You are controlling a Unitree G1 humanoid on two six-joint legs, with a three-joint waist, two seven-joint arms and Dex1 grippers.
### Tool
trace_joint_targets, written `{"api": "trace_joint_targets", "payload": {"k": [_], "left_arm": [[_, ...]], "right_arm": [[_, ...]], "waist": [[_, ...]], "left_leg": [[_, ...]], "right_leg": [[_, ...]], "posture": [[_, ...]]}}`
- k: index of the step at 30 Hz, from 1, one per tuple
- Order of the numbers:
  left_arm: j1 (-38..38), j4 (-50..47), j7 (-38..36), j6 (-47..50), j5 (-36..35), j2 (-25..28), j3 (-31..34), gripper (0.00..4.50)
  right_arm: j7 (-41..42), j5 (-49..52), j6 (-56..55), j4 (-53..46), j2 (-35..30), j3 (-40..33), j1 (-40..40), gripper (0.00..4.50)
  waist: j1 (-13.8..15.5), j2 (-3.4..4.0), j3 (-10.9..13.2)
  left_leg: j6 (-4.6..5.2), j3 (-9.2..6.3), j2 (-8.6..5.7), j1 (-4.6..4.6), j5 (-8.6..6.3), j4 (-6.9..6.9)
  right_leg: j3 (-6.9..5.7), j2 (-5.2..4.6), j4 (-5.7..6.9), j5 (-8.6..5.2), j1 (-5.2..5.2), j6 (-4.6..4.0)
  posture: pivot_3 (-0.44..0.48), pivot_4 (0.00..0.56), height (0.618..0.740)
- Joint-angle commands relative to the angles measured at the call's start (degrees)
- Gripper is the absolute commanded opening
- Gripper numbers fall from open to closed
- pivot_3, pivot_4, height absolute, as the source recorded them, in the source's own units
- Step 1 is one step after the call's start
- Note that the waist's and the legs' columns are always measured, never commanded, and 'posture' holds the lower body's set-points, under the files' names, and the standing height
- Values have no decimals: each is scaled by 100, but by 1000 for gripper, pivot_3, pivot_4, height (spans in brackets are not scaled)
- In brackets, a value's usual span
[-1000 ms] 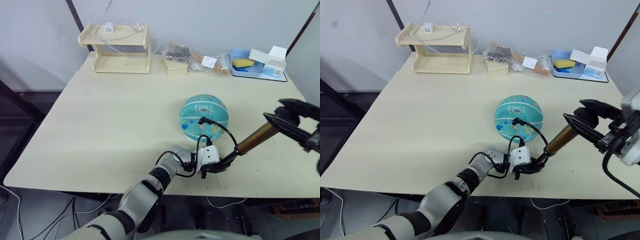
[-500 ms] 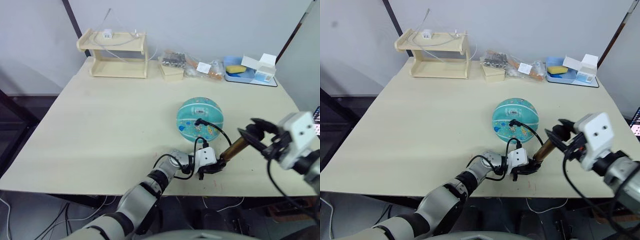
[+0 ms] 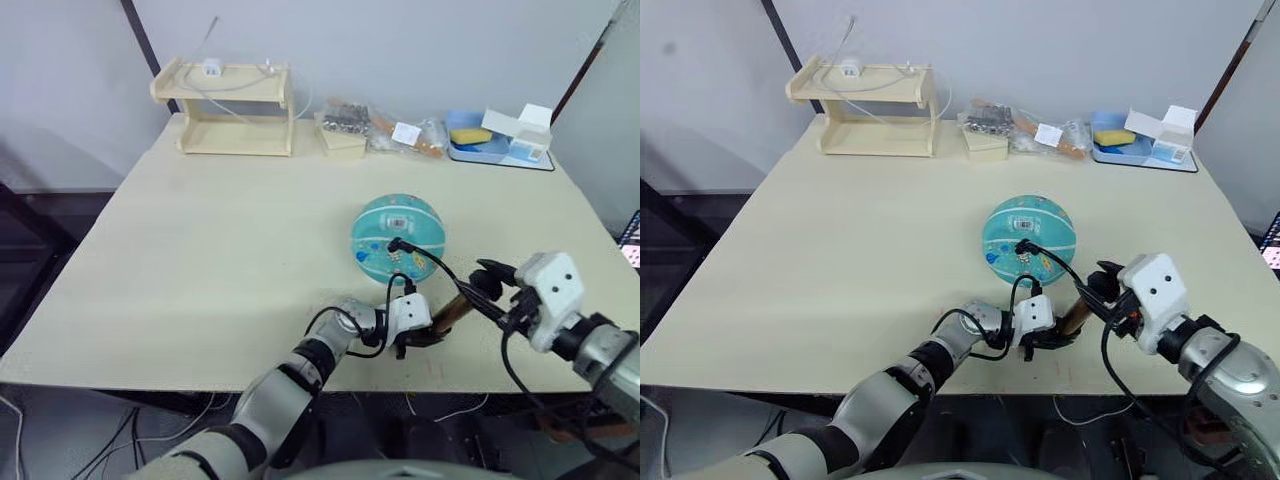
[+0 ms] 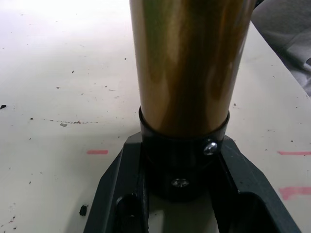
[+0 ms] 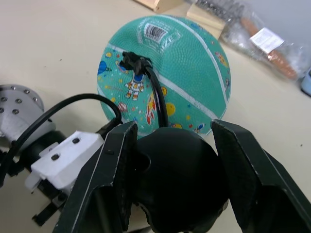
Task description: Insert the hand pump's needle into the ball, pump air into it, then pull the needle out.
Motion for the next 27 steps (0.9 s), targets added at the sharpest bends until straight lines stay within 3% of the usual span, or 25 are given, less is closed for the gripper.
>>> {"api": "trace_joint_targets", "payload": {"k": [1, 3, 9, 12, 15, 18, 22, 27], "left_arm": [[267, 404, -114, 478, 244, 220, -139, 1088], [260, 312, -205, 517, 205, 221, -141, 1088], [242, 78, -411, 636, 132, 232, -131, 1088], [223, 7, -439, 702, 111, 217, -129, 1088], [229, -20, -426, 740, 106, 197, -130, 1088], [241, -18, -392, 757, 113, 184, -137, 1088], [224, -6, -323, 779, 100, 180, -115, 1088], [214, -22, -297, 801, 69, 212, -87, 1088]], "right_arm": [[-19, 1370, 420, -490, -415, -1370, -359, 1920], [-77, 2113, 659, -477, -786, -2080, -549, 1920], [-131, 4060, 1470, 86, -1917, -4217, -876, 1920], [-204, 4453, 1725, 284, -2150, -4575, -927, 1920], [-231, 4275, 1751, 111, -2003, -4212, -746, 1920], [-322, 3826, 1503, -92, -1554, -3407, -592, 1920], [-19, 2409, 989, -253, -671, -1935, 63, 1920], [354, 357, 46, 264, -101, 219, 572, 1920]], "waist": [[41, 27, 31], [51, 49, 48], [63, 76, 128], [62, 71, 133], [60, 68, 134], [53, 51, 125], [46, 23, 92], [29, -27, -1]], "left_leg": [[1, 1, -4, -20, 1, 0], [5, -1, -31, -76, 3, 6], [7, -6, -51, -96, 4, 6], [7, -4, -51, -99, 4, 6], [7, -1, -51, -100, 4, 6], [8, 0, -51, -94, 4, 6], [8, -9, -50, -80, 5, 8], [7, -26, -30, -55, 4, 7]], "right_leg": [[-3, 1, -2, 1, -15, -1], [-2, 5, 0, 21, -61, -18], [-2, 1, 11, 26, -77, -16], [-3, 1, 12, 19, -79, -27], [-5, 2, 12, 19, -79, -24], [-4, 5, 15, 18, -75, 6], [-1, 17, 23, 12, -68, 17], [-1, 37, 28, -1, -61, -5]], "posture": [[0, 150, 740], [0, 150, 740], [0, 150, 740], [0, 150, 740], [0, 150, 740], [0, 150, 740], [0, 150, 740], [0, 150, 740]]}}
